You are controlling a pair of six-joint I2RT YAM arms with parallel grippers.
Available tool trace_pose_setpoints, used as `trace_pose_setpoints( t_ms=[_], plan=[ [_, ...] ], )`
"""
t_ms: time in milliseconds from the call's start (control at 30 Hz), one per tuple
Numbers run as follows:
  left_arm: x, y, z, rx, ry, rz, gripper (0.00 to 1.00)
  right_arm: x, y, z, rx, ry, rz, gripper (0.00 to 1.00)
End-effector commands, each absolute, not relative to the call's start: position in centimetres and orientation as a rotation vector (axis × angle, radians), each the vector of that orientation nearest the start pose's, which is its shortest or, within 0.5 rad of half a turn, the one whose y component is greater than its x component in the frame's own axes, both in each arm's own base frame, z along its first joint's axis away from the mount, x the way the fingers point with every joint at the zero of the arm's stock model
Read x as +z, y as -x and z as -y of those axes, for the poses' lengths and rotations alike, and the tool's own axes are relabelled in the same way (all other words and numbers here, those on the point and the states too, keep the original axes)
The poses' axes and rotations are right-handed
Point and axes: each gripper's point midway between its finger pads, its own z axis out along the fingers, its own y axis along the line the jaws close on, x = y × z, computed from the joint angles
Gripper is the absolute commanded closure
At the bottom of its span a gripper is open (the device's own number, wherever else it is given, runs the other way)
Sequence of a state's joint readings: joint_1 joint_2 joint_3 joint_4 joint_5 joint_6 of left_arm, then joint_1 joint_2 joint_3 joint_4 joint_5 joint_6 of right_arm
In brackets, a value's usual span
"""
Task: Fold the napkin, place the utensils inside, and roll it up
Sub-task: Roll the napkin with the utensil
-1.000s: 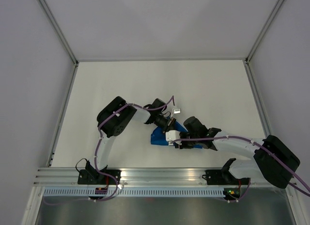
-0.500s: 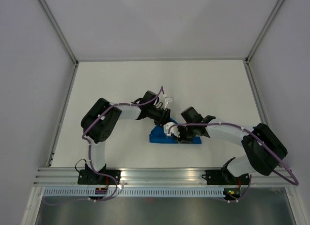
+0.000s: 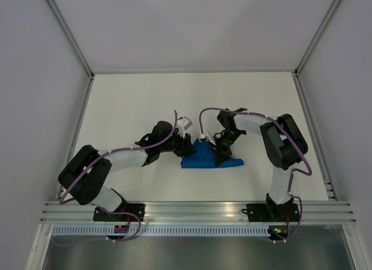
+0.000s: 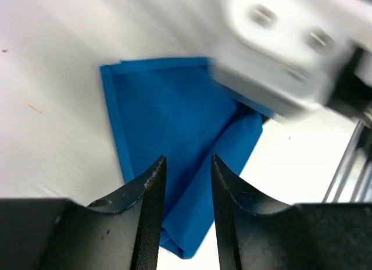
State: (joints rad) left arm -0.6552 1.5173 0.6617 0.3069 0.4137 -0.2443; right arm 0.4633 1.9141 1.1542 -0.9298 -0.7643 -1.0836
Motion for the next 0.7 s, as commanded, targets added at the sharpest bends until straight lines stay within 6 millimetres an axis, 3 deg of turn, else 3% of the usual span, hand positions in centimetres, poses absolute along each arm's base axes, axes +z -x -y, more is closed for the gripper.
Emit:
trace_pose_setpoints(
  t_ms=[0,100,133,367,667],
  plan=[
    [9.8,-26.8,30.3,-0.735,-0.808,-1.873,0.58,0.1,-20.2,-20.3,1.185,1.986,-2.093,0.92],
    [10.8,-25.4,31.0,-0.62,-0.87,-1.727,0.55,-0.1,-20.9,-20.6,1.197,1.985,-2.117,0.92],
    [10.4,-24.4,31.2,-0.588,-0.893,-1.708,0.53,-0.1,-21.0,-20.6,1.198,1.983,-2.13,0.92],
    [9.9,-22.7,33.6,-0.41,-1.054,-1.576,0.49,-0.4,-22.6,-21.1,1.18,1.967,-2.189,0.92],
    [7.0,-21.3,37.2,-0.244,-1.306,-1.441,0.43,-1.3,-23.8,-21.2,1.184,1.973,-2.273,0.91]
  ],
)
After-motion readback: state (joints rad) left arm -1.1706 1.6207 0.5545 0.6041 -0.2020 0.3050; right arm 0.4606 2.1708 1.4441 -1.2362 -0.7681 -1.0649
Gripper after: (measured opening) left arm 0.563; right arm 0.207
